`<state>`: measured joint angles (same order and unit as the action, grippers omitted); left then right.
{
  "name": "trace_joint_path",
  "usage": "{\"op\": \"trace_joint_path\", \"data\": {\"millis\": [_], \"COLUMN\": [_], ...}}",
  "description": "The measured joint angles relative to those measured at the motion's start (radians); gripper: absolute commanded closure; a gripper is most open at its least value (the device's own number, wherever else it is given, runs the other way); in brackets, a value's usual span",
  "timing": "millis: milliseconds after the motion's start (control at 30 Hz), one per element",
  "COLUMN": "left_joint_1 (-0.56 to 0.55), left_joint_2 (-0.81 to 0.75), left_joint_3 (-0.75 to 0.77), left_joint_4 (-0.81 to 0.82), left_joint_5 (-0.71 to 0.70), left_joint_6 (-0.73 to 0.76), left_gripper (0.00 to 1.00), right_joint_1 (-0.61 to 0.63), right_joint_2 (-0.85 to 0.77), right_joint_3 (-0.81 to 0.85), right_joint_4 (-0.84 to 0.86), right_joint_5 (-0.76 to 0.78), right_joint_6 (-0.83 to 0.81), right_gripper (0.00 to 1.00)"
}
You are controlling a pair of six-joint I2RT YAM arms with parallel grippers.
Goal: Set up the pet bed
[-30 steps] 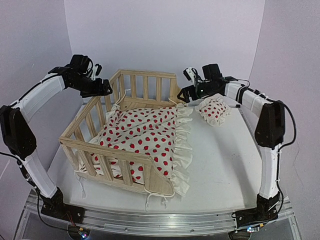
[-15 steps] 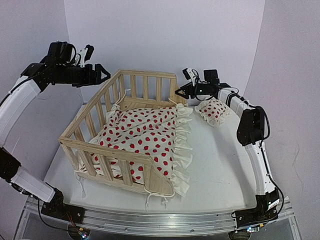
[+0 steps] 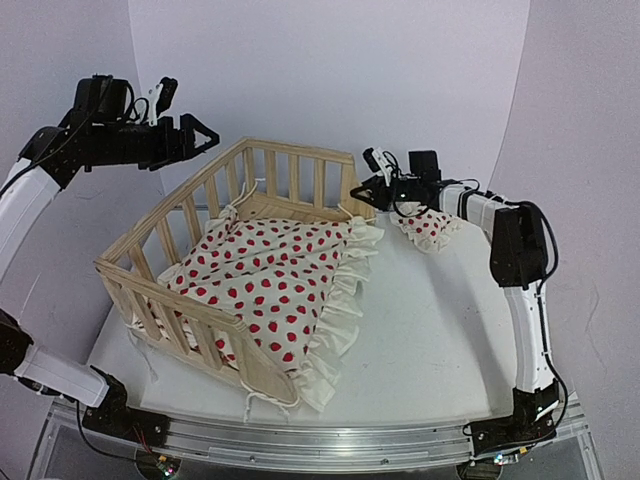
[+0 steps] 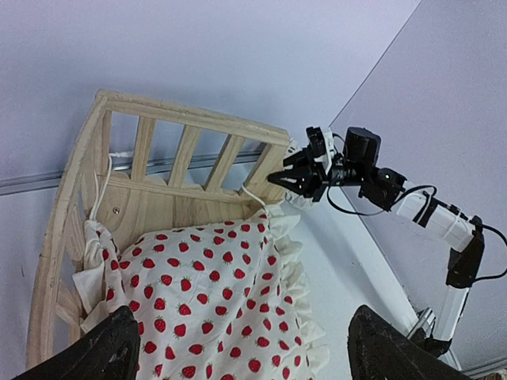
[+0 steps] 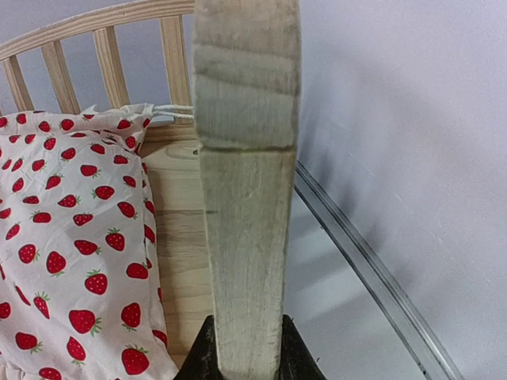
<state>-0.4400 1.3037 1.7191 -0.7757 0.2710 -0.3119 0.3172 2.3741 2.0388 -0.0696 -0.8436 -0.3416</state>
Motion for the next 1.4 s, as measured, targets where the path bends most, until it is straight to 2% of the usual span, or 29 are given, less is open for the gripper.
{"op": "trace_joint_path", "data": {"millis": [233, 267, 433, 500, 633, 867, 1000, 1067, 1167, 1300, 1333, 1400], "left_joint_1": [-0.035, -0.058, -0.216, -0.277, -0.351, -0.362, -0.359, -0.358, -0.358, -0.36, -0.362, -0.367], "left_joint_2": [0.099, 0.116, 0.248, 0.32, 0.423, 0.433, 0.396, 0.373, 0.365, 0.422, 0.446, 0.513], "left_joint_3": [0.13, 0.134, 0.154, 0.176, 0.186, 0.192, 0.18, 0.155, 0.129, 0.125, 0.13, 0.157], "left_joint_4": [0.029, 0.039, 0.072, 0.08, 0.085, 0.089, 0.093, 0.098, 0.1, 0.106, 0.105, 0.103], "left_joint_5": [-0.008, -0.019, -0.104, -0.143, -0.176, -0.251, -0.309, -0.324, -0.325, -0.335, -0.348, -0.378], "left_joint_6": [-0.038, -0.048, -0.087, -0.093, -0.109, -0.108, -0.108, -0.114, -0.127, -0.153, -0.158, -0.161], "left_gripper": [0.12, 0.13, 0.14, 0.15, 0.15, 0.13, 0.16, 0.17, 0.18, 0.21, 0.23, 0.24], "right_joint_1": [0.056, 0.068, 0.243, 0.327, 0.437, 0.446, 0.43, 0.414, 0.412, 0.47, 0.492, 0.528], "right_joint_2": [-0.512, -0.536, -0.829, -0.895, -0.966, -1.071, -1.131, -1.145, -1.146, -1.139, -1.137, -1.131], "right_joint_3": [-0.709, -0.735, -1.033, -1.099, -1.18, -1.237, -1.257, -1.255, -1.234, -1.211, -1.207, -1.198], "right_joint_4": [0.133, 0.129, 0.126, 0.118, 0.138, 0.055, -0.018, -0.053, -0.096, -0.145, -0.151, -0.16], "right_joint_5": [0.317, 0.337, 0.726, 0.879, 1.056, 1.181, 1.192, 1.165, 1.116, 1.13, 1.136, 1.138], "right_joint_6": [0.084, 0.089, 0.227, 0.305, 0.412, 0.442, 0.47, 0.485, 0.508, 0.593, 0.616, 0.657], "right_gripper": [1.0, 1.0, 1.0, 1.0, 1.0, 1.0, 1.0, 0.94, 0.8, 0.61, 0.56, 0.39]}}
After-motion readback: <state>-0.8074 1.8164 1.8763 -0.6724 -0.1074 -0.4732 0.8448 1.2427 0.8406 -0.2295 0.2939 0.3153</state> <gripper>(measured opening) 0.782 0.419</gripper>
